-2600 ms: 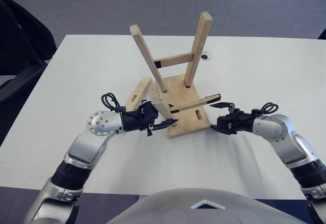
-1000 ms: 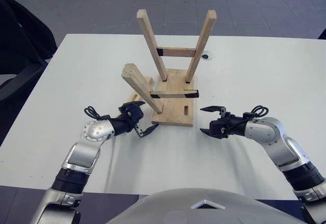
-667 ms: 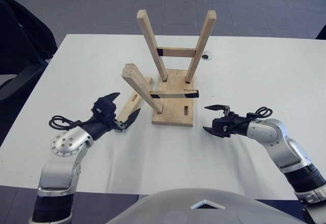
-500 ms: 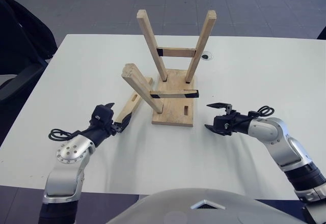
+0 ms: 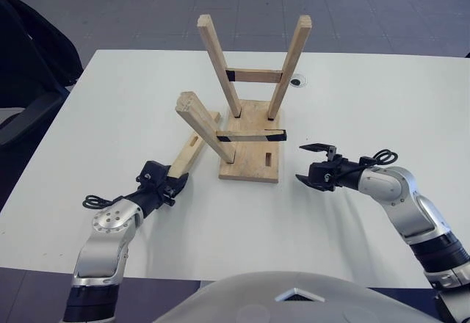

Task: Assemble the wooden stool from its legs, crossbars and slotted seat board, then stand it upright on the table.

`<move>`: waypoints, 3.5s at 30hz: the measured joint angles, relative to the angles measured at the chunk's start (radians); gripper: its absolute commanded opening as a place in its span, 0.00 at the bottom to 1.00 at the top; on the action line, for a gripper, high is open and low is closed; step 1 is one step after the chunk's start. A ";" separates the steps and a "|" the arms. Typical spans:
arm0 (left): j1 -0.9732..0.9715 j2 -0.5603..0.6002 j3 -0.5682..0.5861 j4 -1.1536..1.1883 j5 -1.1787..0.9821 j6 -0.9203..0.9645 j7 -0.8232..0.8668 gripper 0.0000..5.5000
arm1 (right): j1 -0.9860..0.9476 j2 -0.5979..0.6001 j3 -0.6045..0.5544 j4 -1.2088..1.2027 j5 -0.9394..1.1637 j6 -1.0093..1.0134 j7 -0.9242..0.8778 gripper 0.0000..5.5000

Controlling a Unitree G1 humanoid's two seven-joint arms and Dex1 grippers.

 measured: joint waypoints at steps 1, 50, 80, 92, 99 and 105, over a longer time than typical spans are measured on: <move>0.000 -0.013 0.011 0.003 0.000 0.000 0.014 0.39 | 0.000 0.000 0.000 0.000 -0.004 0.000 -0.002 0.71; -0.467 0.357 0.271 -0.421 -1.651 0.375 0.070 0.38 | -0.602 0.352 -0.388 -0.143 2.268 1.069 -0.616 0.74; -0.379 0.392 0.290 -0.437 -1.601 0.361 -0.051 0.68 | -0.603 0.233 -0.341 -0.159 2.198 1.076 -0.488 0.37; -0.019 0.452 0.400 -0.458 -1.279 0.451 -0.373 0.72 | -0.502 0.025 -0.454 -0.132 2.189 1.116 -0.408 0.37; 0.045 0.434 0.126 -0.325 -0.711 0.287 -0.428 0.72 | -0.333 -0.206 -0.501 -0.143 1.885 1.204 0.007 0.37; -0.087 0.366 -0.093 -0.201 -0.417 0.166 -0.368 0.72 | -0.299 -0.177 -0.239 -0.034 1.330 0.876 0.286 0.37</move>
